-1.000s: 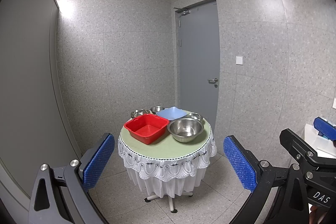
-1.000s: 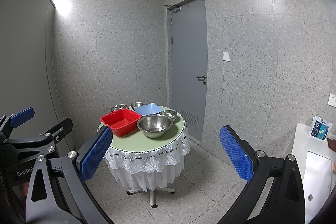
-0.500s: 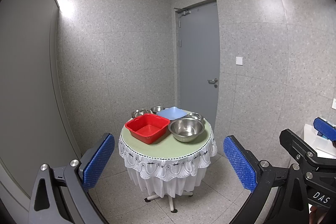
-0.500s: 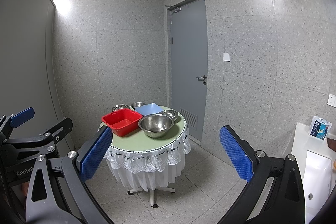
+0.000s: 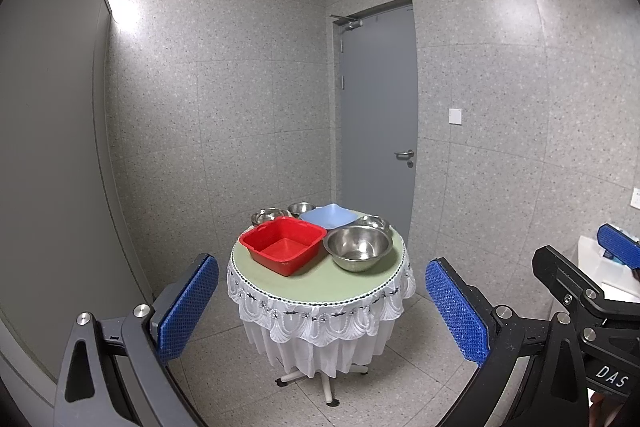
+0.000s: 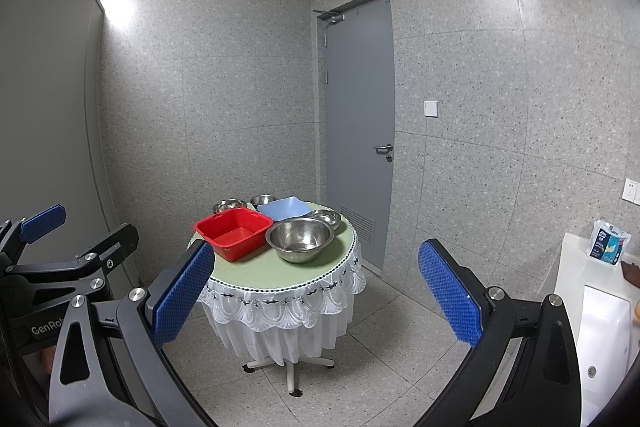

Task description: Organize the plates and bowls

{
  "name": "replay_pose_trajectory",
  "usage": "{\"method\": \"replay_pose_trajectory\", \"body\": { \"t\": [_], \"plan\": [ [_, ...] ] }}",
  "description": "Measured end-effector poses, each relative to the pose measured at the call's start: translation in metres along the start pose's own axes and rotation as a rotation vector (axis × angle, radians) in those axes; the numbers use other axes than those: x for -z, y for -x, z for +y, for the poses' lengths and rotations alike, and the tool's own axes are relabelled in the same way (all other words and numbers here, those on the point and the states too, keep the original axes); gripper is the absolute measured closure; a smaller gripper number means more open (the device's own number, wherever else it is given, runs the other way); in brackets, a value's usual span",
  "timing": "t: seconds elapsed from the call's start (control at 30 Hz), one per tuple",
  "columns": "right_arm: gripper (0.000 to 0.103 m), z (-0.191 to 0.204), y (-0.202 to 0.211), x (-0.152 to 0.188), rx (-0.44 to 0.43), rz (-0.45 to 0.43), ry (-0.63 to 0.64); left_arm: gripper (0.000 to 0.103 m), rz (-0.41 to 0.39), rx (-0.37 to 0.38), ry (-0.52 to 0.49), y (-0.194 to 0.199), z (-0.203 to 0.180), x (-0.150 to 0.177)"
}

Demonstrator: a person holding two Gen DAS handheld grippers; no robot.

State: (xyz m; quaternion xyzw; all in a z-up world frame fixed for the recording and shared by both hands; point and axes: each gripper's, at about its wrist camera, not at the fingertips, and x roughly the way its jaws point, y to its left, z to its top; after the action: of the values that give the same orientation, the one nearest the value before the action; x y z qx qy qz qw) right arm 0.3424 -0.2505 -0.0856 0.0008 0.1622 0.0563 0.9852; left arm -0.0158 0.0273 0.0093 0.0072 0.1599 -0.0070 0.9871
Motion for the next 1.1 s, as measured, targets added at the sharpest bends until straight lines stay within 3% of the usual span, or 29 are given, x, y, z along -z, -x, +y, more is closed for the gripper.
{"method": "replay_pose_trajectory", "body": {
  "t": [0.6, 0.83, 1.1],
  "plan": [
    [0.000, 0.025, -0.019, -0.009, 0.014, 0.007, -0.011, 0.001, 0.007, 0.011, -0.006, -0.030, 0.032, -0.009],
    [0.000, 0.031, -0.044, -0.009, 0.016, 0.024, -0.010, 0.001, 0.040, 0.021, 0.003, -0.065, 0.045, -0.018],
    [0.000, 0.026, -0.104, -0.009, -0.012, 0.055, -0.012, 0.001, 0.087, -0.012, 0.019, -0.136, 0.047, -0.032]
  ]
}}
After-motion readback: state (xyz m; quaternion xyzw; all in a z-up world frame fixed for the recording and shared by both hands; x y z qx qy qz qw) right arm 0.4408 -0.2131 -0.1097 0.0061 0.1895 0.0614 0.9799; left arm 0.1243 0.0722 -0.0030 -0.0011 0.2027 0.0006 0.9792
